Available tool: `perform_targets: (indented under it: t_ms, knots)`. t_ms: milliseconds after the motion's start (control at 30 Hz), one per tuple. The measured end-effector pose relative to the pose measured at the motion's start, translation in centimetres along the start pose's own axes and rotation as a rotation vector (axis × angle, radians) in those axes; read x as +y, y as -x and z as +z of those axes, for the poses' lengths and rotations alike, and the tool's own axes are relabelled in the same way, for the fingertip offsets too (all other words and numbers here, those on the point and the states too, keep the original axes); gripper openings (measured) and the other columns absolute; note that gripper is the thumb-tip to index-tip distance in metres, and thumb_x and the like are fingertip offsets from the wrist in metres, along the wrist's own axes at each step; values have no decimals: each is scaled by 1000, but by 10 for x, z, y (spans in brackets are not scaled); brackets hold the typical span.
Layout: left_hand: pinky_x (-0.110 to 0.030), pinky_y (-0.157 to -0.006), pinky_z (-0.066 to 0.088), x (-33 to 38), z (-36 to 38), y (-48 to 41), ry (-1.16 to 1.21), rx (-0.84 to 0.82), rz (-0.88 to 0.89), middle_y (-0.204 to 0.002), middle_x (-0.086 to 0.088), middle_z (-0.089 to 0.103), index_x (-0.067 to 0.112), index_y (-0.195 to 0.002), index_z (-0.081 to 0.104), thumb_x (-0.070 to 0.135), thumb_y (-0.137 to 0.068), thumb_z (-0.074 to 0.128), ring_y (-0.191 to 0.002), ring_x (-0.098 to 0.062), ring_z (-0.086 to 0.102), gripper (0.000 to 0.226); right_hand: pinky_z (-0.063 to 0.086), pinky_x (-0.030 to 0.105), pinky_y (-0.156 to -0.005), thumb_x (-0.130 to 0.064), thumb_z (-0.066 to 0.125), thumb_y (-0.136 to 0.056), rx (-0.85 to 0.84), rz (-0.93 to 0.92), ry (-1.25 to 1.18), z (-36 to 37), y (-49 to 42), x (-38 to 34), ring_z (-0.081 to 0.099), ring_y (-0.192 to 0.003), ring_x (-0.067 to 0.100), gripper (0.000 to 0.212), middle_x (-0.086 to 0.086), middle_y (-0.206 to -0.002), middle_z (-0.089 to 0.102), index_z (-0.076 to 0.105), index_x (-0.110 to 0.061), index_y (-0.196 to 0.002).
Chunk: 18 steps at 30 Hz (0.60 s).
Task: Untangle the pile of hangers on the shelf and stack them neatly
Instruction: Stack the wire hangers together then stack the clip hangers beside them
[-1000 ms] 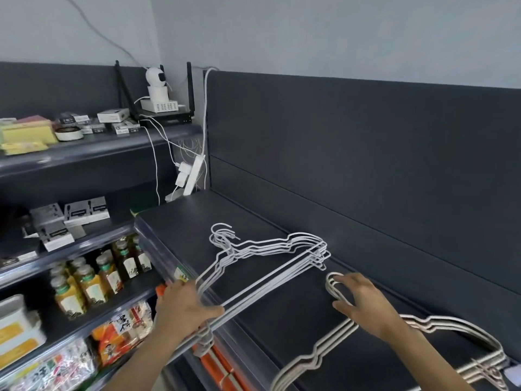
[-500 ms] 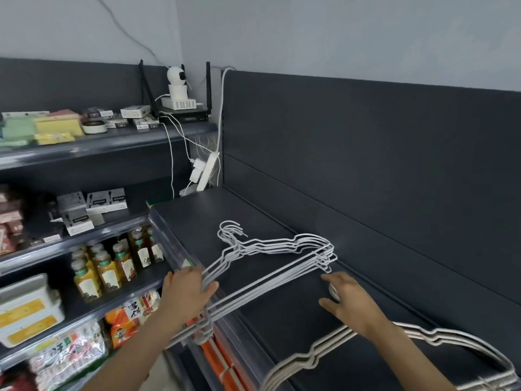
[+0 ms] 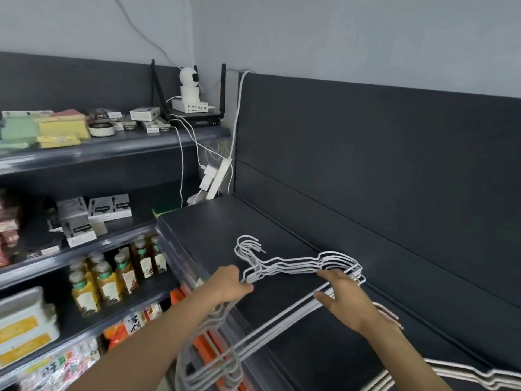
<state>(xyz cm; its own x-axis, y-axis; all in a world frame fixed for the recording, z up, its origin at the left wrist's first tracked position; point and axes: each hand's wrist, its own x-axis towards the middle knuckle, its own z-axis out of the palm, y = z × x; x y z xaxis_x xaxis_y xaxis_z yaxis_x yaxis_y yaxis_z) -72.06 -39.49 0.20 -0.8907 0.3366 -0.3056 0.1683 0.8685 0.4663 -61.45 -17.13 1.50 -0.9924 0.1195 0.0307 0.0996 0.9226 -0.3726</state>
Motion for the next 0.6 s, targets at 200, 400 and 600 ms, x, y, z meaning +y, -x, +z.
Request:
perform_targets:
  t_ms: [200,400,600]
  knots:
    - [-25,-61,39,1,10,-38,7,-113,48,-86,-3,56,13,-74,45,32,-78,66,-77,-18,54,29,34,30,-107,-34,53,-90,-23,131,13,22,-35,-26,41,-128,20,54,6,-139,43,37,-16,-138]
    - [-33,-78,48,2,16,-48,-73,-77,64,-111,-13,60,3,-100,54,6,-82,56,-100,-29,61,19,36,35,-106,-34,53,-89,-37,218,17,34,-51,-33,42,-127,22,53,5,-138,43,37,-17,-137]
    - [-34,-78,51,-2,13,-59,-52,-47,64,-106,-13,62,4,-93,54,2,-81,52,-95,-29,63,12,36,36,-106,-33,53,-89,-36,204,40,34,-63,-32,41,-127,23,50,5,-137,42,40,-16,-134]
